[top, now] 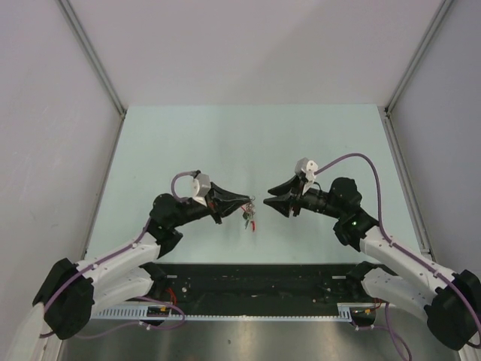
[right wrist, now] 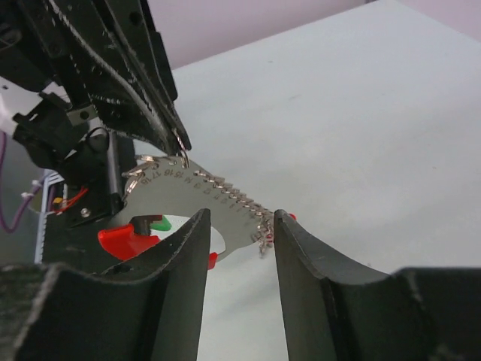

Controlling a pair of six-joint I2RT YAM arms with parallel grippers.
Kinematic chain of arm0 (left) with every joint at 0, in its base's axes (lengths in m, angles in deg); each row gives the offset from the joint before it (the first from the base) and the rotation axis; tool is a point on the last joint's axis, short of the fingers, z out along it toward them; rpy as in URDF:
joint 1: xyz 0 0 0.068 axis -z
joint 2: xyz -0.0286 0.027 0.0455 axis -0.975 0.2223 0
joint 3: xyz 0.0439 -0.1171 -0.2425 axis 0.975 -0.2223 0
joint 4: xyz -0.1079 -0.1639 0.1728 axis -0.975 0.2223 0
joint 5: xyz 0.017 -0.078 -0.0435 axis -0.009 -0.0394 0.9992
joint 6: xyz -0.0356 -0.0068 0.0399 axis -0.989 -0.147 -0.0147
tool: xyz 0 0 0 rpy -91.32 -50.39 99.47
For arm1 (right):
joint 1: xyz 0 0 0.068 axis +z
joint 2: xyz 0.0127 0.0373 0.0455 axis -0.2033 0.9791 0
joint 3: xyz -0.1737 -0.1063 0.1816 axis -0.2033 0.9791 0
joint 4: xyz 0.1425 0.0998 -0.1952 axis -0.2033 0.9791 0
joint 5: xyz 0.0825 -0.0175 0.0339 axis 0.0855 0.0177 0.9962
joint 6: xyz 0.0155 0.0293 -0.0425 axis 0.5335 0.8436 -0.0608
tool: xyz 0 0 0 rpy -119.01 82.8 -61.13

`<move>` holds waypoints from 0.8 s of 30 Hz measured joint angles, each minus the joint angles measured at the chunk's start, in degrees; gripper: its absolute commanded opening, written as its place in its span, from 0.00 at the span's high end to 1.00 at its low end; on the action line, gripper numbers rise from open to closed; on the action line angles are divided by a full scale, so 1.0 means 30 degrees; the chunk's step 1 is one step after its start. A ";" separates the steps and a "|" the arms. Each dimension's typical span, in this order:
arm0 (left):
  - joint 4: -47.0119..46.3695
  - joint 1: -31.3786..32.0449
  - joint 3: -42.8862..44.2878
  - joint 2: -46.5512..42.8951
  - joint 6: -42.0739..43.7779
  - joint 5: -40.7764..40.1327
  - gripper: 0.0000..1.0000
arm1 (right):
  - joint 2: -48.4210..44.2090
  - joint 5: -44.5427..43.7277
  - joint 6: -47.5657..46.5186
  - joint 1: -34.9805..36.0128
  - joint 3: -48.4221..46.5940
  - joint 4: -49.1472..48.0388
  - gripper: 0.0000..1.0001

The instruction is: Put the keys on the keyring

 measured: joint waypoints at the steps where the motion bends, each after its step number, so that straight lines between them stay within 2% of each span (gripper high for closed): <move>1: -0.0685 0.0000 -0.0095 0.0022 -0.0437 -0.0022 1.00 | 0.0335 0.0386 0.0393 -0.0007 0.0233 -0.0845 0.58; 6: -0.3155 0.0000 -0.0364 0.0350 -0.1880 -0.0029 1.00 | 0.1428 0.1588 0.1800 -0.0007 0.0801 -0.4080 0.60; 11: -0.4153 0.0000 -0.0423 0.0488 -0.2448 -0.0015 1.00 | 0.1588 0.2251 0.2550 -0.0007 0.0801 -0.6280 0.60; 24: -0.4634 0.0000 -0.0423 0.0743 -0.2739 0.0204 1.00 | 0.2142 0.3242 0.3541 -0.0007 0.0801 -0.8517 0.64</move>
